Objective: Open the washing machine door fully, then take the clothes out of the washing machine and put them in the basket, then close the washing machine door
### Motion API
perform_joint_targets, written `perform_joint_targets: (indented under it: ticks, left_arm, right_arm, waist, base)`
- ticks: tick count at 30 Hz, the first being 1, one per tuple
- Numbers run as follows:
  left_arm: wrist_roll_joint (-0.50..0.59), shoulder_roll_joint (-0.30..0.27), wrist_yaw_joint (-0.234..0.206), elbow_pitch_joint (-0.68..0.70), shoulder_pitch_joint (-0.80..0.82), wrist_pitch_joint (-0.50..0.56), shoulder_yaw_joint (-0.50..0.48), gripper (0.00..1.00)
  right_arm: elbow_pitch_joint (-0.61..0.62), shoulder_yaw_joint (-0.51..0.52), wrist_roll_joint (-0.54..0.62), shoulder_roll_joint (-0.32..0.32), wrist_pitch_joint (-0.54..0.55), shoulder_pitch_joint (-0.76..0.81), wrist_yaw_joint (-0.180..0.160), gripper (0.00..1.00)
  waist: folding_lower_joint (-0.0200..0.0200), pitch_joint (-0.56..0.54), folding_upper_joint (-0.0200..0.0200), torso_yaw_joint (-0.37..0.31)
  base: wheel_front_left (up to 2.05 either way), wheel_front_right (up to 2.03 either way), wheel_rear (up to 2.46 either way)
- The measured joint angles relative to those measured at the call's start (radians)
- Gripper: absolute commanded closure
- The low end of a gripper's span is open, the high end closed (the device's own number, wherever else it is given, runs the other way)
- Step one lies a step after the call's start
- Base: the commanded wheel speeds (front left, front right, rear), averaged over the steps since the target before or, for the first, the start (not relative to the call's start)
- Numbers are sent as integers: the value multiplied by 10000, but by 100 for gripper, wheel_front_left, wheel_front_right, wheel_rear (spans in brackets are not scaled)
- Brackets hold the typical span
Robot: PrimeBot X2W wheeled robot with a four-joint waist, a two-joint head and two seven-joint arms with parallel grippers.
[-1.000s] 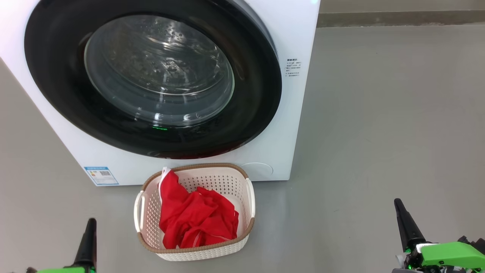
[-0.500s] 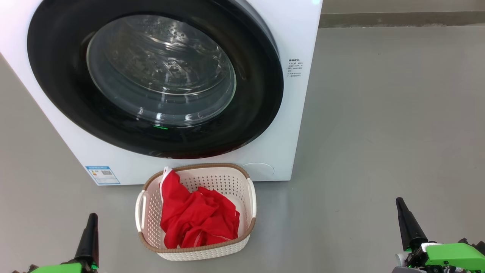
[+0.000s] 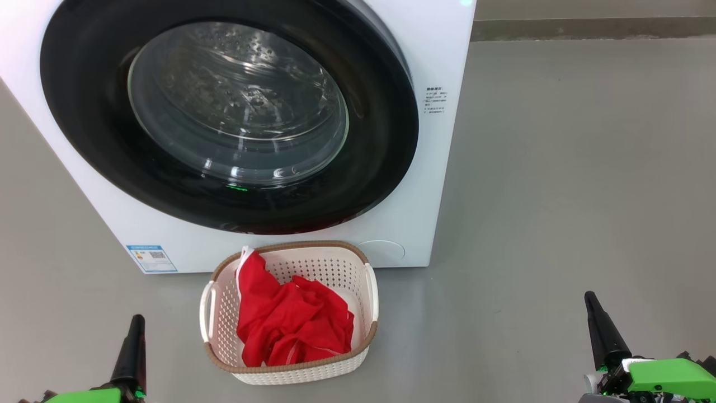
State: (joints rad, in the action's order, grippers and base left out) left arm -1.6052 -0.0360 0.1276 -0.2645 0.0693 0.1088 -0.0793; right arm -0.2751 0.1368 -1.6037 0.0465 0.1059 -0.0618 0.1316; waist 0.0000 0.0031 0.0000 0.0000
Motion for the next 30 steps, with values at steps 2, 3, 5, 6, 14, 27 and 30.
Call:
perform_joint_targets:
  ticks: [2, 3, 5, 6, 14, 27, 30]
  left_arm:
    - [0, 2, 0, 0, 0, 0, 0, 100]
    - [0, 2, 0, 0, 0, 0, 0, 100]
    - [0, 2, 0, 0, 0, 0, -2, 100]
    - [0, 2, 0, 0, 0, 0, -2, 100]
    - [0, 4, 0, 0, 0, 0, -2, 100]
    - [0, 6, 0, 0, 0, 2, -4, 100]
    - [0, 6, 0, 0, 0, 2, -6, 100]
  right_arm:
    - [0, 0, 0, 0, 0, 0, 0, 100]
    - [0, 0, 0, 0, 0, 0, 0, 100]
    - [0, 0, 0, 0, 0, 0, 0, 100]
    - [0, 0, 0, 0, 0, 0, 0, 100]
    - [0, 0, 0, 0, 0, 0, 0, 100]
    - [0, 2, 0, 0, 0, 0, 0, 100]
    - [0, 2, 0, 0, 0, 0, 0, 100]
  waist:
    - [0, 0, 1, 0]
    - [0, 0, 1, 0]
    - [0, 0, 0, 0]
    - [0, 0, 0, 0]
    - [0, 0, 0, 0]
    - [0, 0, 0, 0]
    - [0, 0, 1, 0]
  base:
    - [0, 0, 0]
    - [0, 0, 0]
    - [0, 0, 0]
    - [0, 0, 0]
    - [0, 0, 0]
    - [0, 0, 0]
    - [0, 0, 0]
